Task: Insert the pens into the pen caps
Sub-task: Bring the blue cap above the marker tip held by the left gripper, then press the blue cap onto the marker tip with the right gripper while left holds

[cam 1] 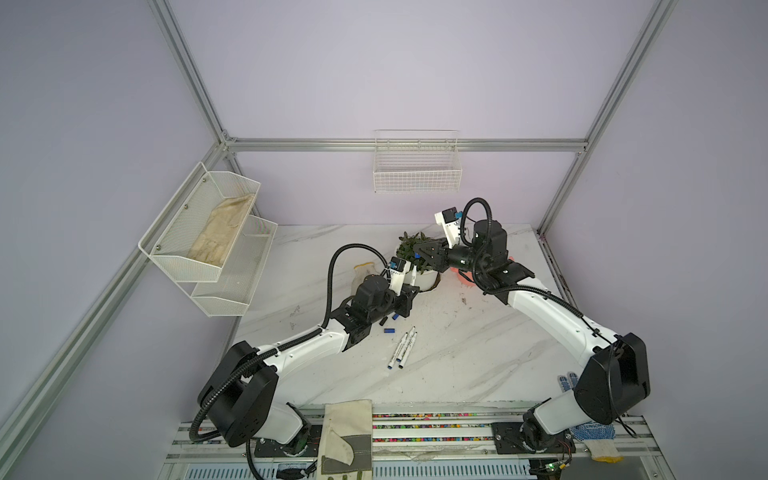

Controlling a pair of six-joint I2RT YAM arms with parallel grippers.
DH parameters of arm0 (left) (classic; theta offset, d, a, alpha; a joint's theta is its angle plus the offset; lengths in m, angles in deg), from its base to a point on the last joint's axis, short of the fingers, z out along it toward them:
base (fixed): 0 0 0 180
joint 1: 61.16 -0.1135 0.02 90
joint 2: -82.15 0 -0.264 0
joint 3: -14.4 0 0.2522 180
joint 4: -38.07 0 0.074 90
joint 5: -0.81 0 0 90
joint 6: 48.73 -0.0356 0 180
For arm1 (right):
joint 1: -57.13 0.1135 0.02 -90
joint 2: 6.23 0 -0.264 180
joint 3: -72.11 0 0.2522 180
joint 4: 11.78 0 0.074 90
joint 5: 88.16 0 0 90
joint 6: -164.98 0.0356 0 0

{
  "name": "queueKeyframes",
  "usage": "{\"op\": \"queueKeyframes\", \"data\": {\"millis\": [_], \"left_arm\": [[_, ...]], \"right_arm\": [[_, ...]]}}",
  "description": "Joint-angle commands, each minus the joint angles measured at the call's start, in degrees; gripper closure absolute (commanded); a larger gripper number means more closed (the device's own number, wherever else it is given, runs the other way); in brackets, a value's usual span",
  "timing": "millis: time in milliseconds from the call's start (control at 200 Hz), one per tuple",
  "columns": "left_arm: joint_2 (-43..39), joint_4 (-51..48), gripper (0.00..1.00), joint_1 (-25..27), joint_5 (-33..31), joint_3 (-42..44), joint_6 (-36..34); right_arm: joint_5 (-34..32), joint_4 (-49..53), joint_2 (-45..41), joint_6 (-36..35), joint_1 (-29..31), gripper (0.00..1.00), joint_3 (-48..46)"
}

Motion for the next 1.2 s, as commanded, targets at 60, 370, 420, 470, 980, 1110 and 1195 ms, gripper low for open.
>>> {"op": "queueKeyframes", "data": {"millis": [60,370,420,470,980,1110,1195], "left_arm": [[-0.6,3.7,1.0,0.0,0.8,-3.6,-1.1],[-1.0,4.0,1.0,0.0,0.7,-3.6,-0.7],[-0.9,4.0,1.0,0.0,0.7,-3.6,-0.7],[-0.9,4.1,1.0,0.0,0.6,-3.6,-0.6],[-1.1,11.6,1.0,-1.6,1.7,-3.5,2.6],[-1.3,13.6,1.0,-2.3,2.6,-3.9,3.1],[-1.3,14.7,1.0,-2.9,2.9,-3.9,3.6]], "right_arm": [[1.6,-2.6,-0.5,1.5,-0.3,1.0,-1.9],[2.1,-3.7,-0.2,2.1,-0.2,1.0,-3.3],[2.3,-3.8,-0.2,2.2,-0.3,1.0,-3.3],[2.4,-3.7,-0.1,2.2,-0.3,1.0,-3.4],[5.7,0.0,-0.3,0.8,-0.3,1.0,-3.5],[5.1,0.3,-0.7,0.7,-0.3,1.0,-4.1],[5.7,0.7,-0.5,0.8,-0.3,1.0,-3.9]]}}
